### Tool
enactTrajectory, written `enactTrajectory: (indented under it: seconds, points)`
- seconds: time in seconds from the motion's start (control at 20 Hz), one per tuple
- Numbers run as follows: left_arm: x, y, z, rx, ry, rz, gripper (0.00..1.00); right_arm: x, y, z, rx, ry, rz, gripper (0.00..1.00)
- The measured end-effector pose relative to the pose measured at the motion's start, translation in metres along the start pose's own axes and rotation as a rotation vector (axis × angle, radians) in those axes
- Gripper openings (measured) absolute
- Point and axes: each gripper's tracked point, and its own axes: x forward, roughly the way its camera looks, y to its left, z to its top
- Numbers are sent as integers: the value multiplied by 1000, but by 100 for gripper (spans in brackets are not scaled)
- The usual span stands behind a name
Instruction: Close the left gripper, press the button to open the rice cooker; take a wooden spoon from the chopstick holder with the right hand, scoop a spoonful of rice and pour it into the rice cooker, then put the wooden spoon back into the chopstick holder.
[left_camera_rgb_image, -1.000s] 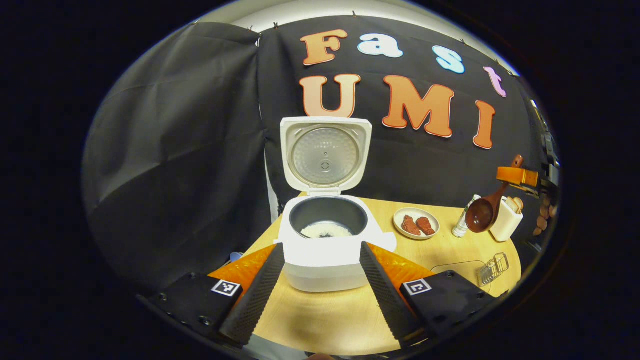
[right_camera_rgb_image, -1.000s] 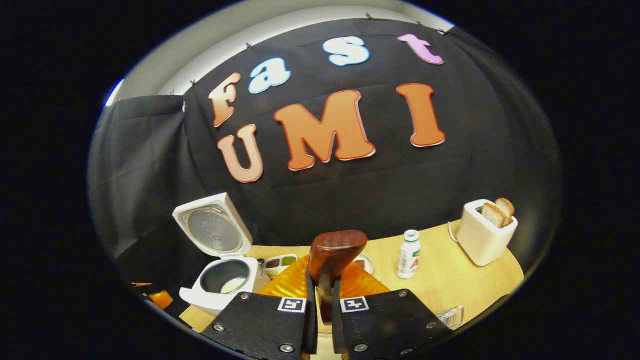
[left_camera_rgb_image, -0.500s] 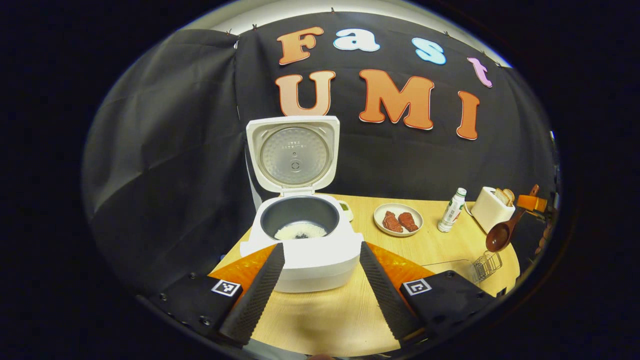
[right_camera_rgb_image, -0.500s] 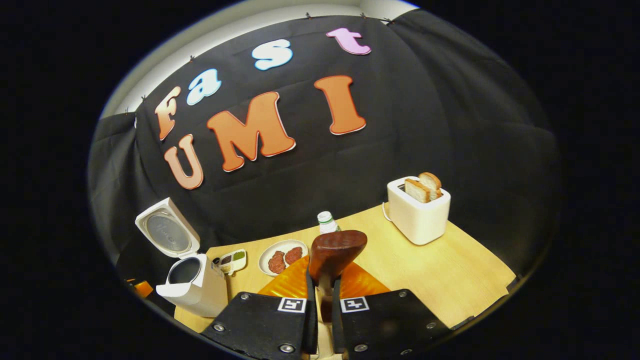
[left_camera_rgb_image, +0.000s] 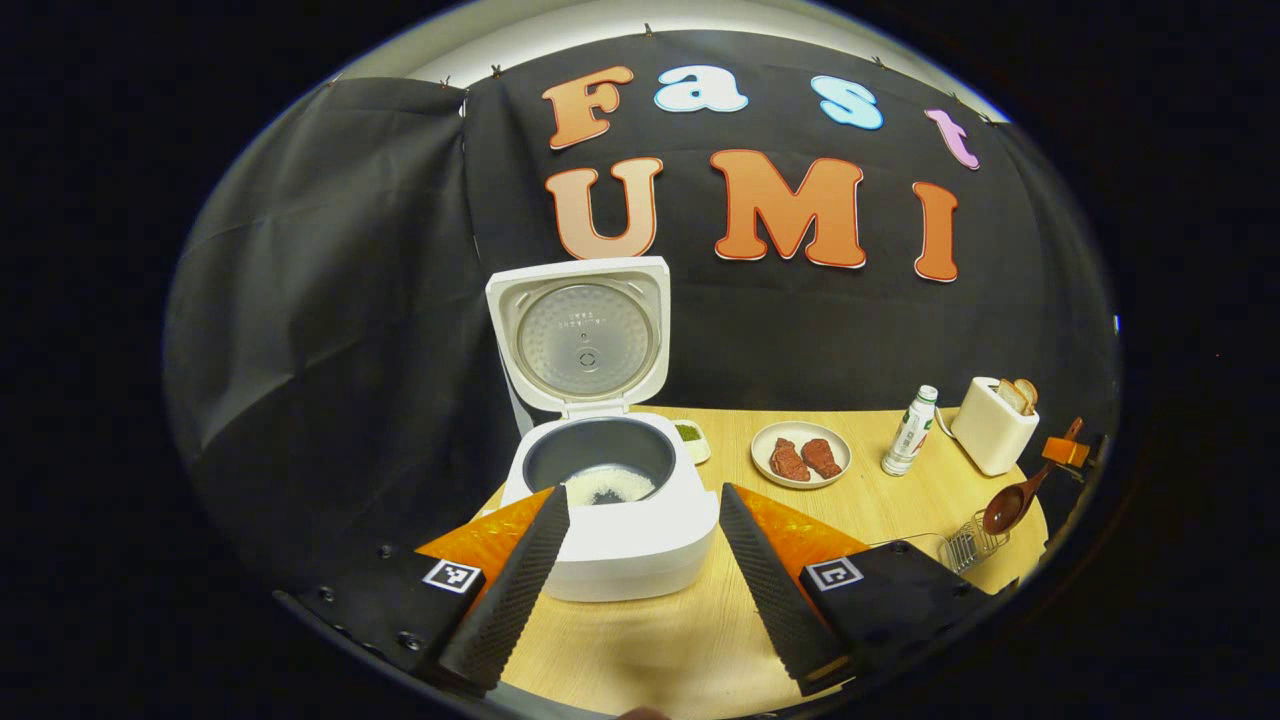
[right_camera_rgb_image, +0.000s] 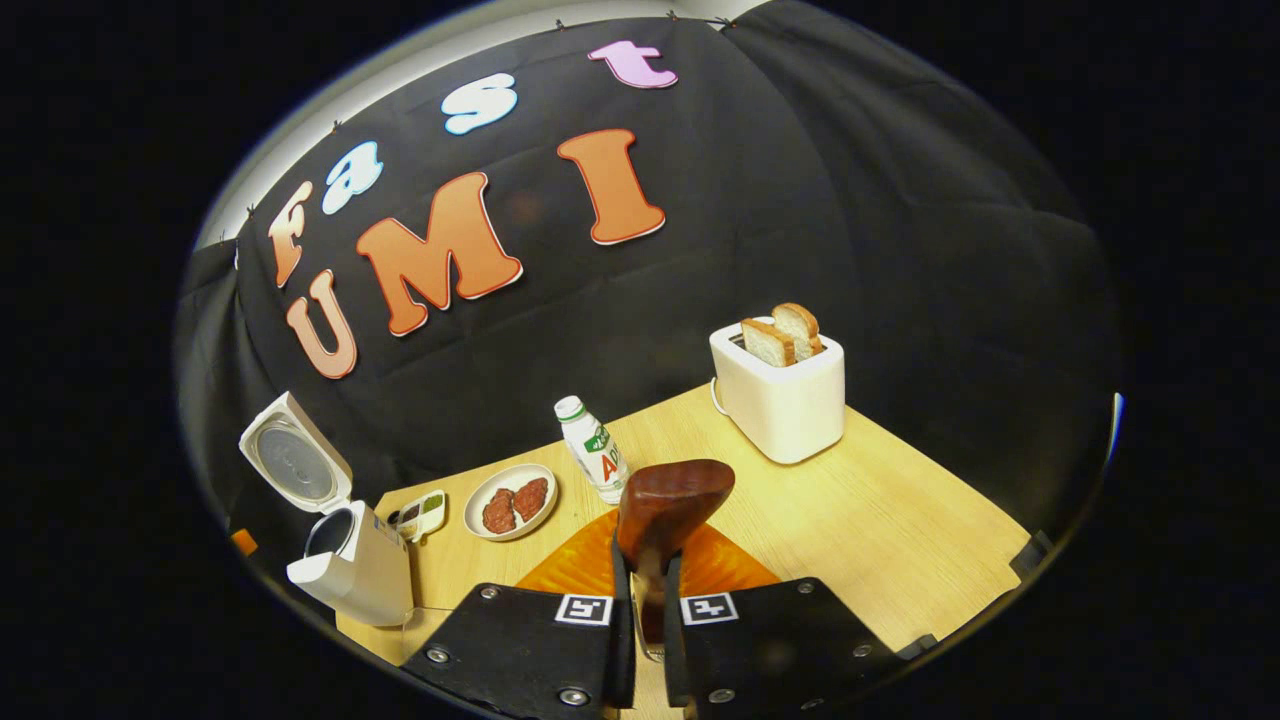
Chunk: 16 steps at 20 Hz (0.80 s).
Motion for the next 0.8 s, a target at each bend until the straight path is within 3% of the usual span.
enactTrajectory:
  seconds: [0.7, 0.8]
  points:
    - [-12, -14, 12, 8, -13, 71, 100, 35, -28, -56, 193, 109, 70, 20]
    - [-8, -9, 28, 2, -41, 71, 100, 39, -40, -78, 197, 216, 18, 24]
